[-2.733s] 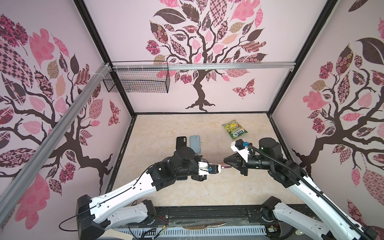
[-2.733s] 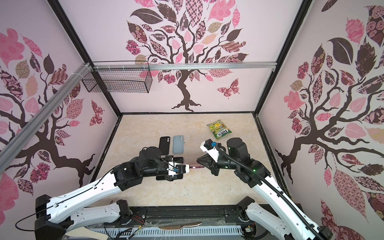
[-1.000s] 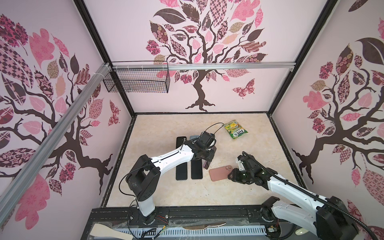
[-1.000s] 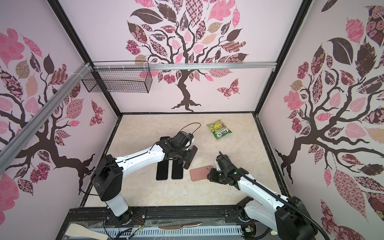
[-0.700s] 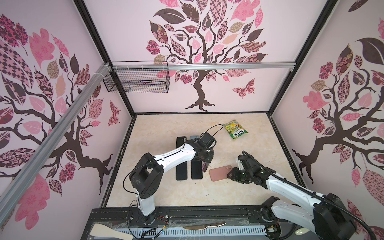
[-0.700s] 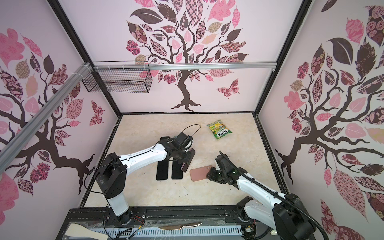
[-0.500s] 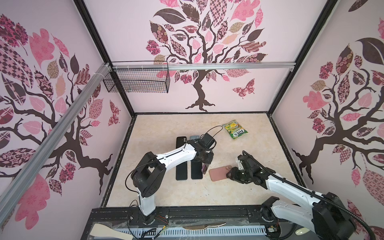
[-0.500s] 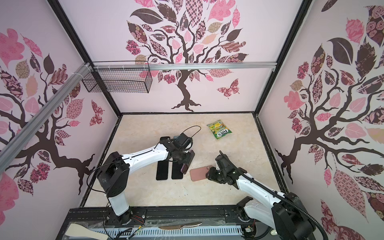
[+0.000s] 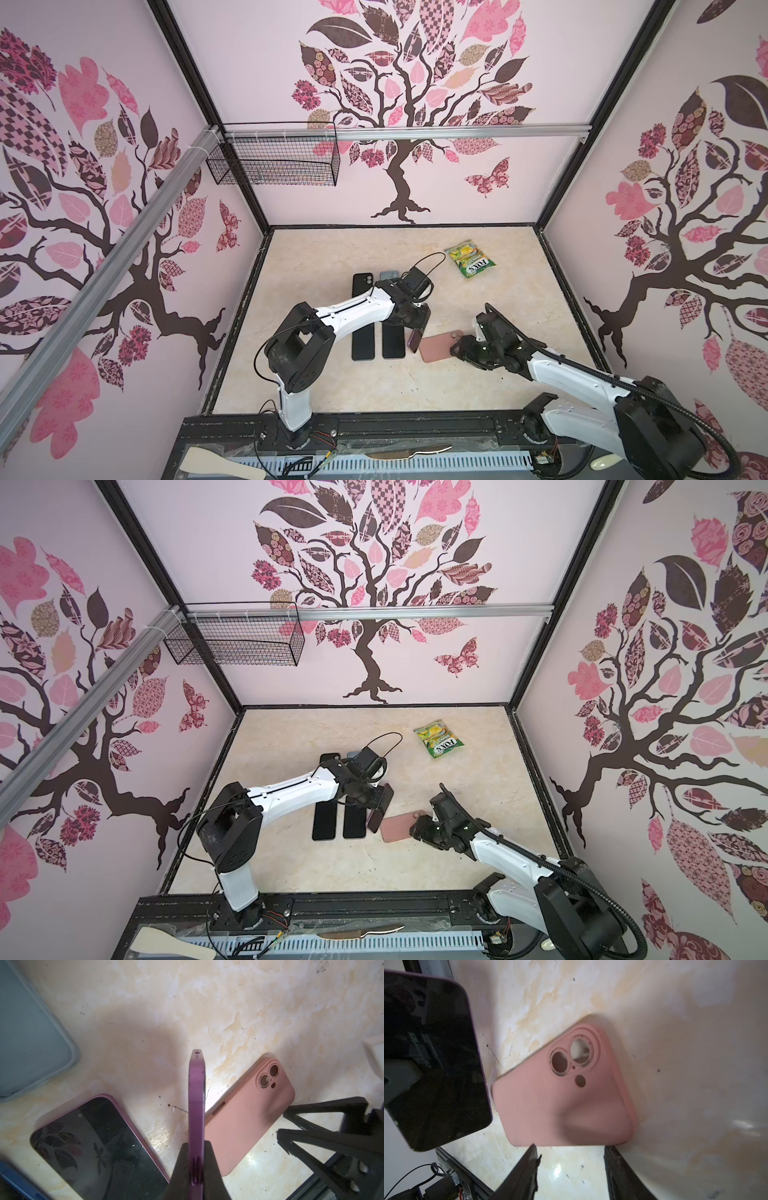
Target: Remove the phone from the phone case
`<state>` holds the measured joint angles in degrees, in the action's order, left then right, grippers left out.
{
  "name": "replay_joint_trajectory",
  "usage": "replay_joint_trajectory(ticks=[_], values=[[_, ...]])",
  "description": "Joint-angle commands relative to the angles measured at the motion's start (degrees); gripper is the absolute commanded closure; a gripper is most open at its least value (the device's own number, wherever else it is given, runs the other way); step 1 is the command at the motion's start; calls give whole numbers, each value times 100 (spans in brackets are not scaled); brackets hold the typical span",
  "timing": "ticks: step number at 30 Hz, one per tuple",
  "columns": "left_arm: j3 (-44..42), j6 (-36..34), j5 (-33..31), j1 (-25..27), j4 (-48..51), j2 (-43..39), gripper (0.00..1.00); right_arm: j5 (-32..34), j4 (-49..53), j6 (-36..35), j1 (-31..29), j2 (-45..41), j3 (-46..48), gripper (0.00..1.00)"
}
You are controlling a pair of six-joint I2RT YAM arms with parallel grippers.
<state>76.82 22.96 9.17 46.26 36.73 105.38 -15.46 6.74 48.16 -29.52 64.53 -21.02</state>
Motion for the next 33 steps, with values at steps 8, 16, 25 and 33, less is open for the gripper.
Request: replay_joint_trajectory(ticks=[8, 16, 25, 33], values=[[-165, 298, 385, -21, -438, 61, 100, -70, -618, 290, 326, 329, 102, 37], [-360, 484, 643, -20, -693, 47, 100, -92, -639, -173, 832, 558, -209, 35], [-238, 98, -104, -369, -217, -365, 100, -463, -165, -366, 834, 712, -387, 34], [166, -212, -273, -466, 456, -87, 100, -677, 129, -292, 834, 541, -300, 33]])
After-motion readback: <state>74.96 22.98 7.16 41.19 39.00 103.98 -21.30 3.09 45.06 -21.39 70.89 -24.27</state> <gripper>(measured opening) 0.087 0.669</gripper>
